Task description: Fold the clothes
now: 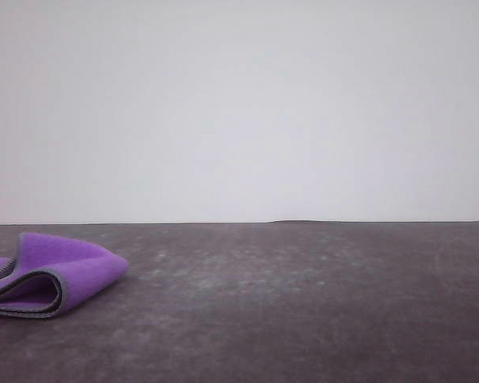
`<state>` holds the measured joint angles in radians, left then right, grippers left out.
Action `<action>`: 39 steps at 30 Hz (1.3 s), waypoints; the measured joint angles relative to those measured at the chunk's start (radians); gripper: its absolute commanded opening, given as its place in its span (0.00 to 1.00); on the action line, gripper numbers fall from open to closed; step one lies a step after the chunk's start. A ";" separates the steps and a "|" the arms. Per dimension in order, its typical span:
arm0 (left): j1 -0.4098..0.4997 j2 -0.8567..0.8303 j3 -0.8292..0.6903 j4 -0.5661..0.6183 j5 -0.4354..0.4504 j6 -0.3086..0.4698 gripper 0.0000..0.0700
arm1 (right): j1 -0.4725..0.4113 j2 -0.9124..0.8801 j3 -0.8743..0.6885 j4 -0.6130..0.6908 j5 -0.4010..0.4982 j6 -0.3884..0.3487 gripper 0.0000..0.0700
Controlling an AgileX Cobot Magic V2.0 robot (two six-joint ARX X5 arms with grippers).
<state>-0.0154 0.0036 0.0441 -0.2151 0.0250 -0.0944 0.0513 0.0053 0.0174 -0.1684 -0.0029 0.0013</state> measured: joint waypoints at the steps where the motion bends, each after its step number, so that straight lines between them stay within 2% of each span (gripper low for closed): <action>1: 0.000 0.000 0.000 0.000 0.000 0.000 0.02 | 0.000 0.000 0.000 0.000 0.000 0.000 0.01; 39: 0.000 0.000 0.000 0.000 0.000 0.000 0.02 | 0.000 0.000 0.000 0.000 0.000 0.000 0.01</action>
<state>-0.0154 0.0036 0.0441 -0.2153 0.0250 -0.0944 0.0513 0.0055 0.0174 -0.1684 -0.0025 0.0013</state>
